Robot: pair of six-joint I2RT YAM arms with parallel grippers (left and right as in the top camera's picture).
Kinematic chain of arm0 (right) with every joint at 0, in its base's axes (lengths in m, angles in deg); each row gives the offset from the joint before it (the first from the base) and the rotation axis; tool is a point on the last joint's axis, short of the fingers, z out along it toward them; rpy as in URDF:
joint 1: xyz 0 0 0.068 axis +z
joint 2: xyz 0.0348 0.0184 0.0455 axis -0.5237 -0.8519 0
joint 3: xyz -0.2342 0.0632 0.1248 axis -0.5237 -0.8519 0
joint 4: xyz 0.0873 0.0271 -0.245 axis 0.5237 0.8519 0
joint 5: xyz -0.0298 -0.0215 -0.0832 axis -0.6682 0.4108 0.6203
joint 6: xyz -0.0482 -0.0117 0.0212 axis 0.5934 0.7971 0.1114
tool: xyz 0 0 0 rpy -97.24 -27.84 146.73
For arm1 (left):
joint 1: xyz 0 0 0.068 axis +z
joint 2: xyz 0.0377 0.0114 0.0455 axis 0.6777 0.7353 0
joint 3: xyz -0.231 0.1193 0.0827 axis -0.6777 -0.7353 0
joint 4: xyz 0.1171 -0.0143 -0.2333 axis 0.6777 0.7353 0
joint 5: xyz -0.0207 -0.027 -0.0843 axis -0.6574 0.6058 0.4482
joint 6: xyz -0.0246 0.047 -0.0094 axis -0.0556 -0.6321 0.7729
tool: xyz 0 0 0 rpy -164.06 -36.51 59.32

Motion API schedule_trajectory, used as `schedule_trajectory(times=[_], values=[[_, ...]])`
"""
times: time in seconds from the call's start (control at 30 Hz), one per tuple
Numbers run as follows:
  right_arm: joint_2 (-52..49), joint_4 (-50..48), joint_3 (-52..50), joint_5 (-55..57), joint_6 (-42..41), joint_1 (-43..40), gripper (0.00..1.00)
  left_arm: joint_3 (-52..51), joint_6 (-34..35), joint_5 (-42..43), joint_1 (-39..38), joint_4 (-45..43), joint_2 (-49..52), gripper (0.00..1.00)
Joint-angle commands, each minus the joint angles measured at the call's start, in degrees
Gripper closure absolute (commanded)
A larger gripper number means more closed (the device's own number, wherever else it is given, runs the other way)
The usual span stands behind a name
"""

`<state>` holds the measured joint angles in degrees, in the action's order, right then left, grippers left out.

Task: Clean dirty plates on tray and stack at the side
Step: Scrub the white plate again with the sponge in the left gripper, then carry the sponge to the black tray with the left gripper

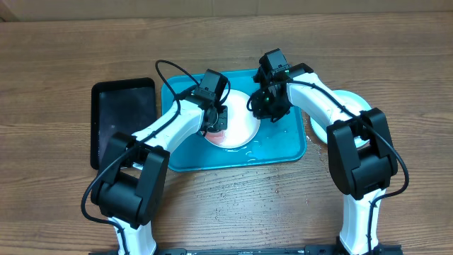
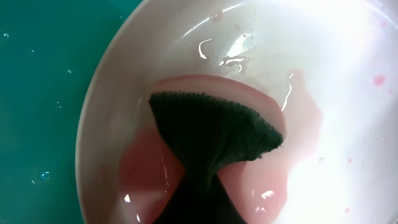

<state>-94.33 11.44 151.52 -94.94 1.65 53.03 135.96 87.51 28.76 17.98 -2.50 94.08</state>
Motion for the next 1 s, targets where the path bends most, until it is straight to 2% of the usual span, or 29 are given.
schedule_trajectory(times=[0.0, 0.2, 0.37, 0.97], values=[[-0.72, 0.09, 0.24, 0.17, 0.44, -0.02, 0.76, 3.04, 0.24, -2.32, 0.02, 1.6, 0.83, 0.96], [-0.72, 0.85, 0.24, 0.2, 0.42, -0.02, 0.76, 10.1, 0.2, -0.61, 0.02, 10.12, -0.9, 0.96], [-0.72, 1.11, 0.24, 0.2, 0.44, -0.02, 0.76, 10.64, 0.24, -1.14, 1.51, 11.69, -3.19, 0.96], [-0.83, 0.87, 0.24, 0.2, 0.44, -0.02, 0.69, 10.62, -2.86, -0.11, 16.74, 22.21, -7.61, 0.96]])
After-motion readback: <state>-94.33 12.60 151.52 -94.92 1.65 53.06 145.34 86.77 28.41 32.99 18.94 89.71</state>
